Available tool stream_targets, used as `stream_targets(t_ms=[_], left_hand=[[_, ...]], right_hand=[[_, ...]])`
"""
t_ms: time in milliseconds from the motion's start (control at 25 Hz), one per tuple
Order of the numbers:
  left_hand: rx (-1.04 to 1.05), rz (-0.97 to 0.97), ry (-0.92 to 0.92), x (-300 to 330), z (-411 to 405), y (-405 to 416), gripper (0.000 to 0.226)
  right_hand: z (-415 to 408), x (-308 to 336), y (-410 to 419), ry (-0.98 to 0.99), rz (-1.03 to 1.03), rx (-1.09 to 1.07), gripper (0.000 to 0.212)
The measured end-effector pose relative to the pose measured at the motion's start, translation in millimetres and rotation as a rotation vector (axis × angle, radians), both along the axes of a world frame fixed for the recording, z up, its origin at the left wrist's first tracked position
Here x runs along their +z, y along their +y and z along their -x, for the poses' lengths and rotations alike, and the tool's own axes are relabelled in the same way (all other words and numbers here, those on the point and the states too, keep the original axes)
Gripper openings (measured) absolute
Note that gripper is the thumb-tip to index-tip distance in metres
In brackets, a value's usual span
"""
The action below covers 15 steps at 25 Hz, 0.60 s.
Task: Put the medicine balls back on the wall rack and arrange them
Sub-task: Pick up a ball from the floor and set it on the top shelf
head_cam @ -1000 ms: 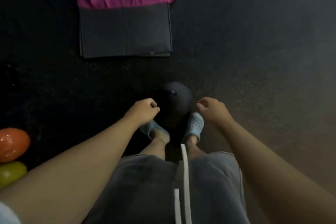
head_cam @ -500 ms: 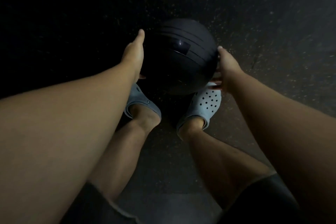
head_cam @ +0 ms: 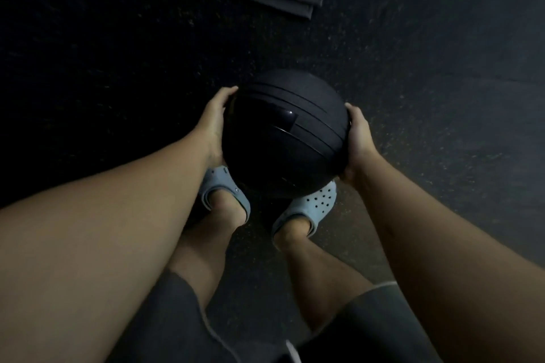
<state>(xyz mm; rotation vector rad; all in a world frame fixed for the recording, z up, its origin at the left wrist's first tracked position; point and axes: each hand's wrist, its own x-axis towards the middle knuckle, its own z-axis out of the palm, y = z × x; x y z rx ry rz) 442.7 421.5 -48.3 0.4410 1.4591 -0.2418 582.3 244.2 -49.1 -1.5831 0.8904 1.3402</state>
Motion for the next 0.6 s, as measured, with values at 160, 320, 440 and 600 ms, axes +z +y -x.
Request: stream_targets(t_ms=[160,320,440,600], left_hand=[[0.112,-0.100,-0.117,148.5,-15.0,48.2,0.047],[0.197,-0.331,-0.315,336.3,-18.9,120.8,0.049],[0.279,-0.579,-0.456,488.5,-3.1,170.0,0.047],[0.453,-0.921,-0.601,690.7,53.4,219.9,0.041]], right_hand=[[-35.4,145.6,64.3,-0.139,-0.103,0.074,0.061],[-58.4,328.7,162.8,-0.334,-0.354,0.169,0.062],[-50.9,476.8,235.7,-0.478,-0.598,0.233,0.059],[-3.8,670.7,318.5,-0.641,-0.983,0.312,0.056]])
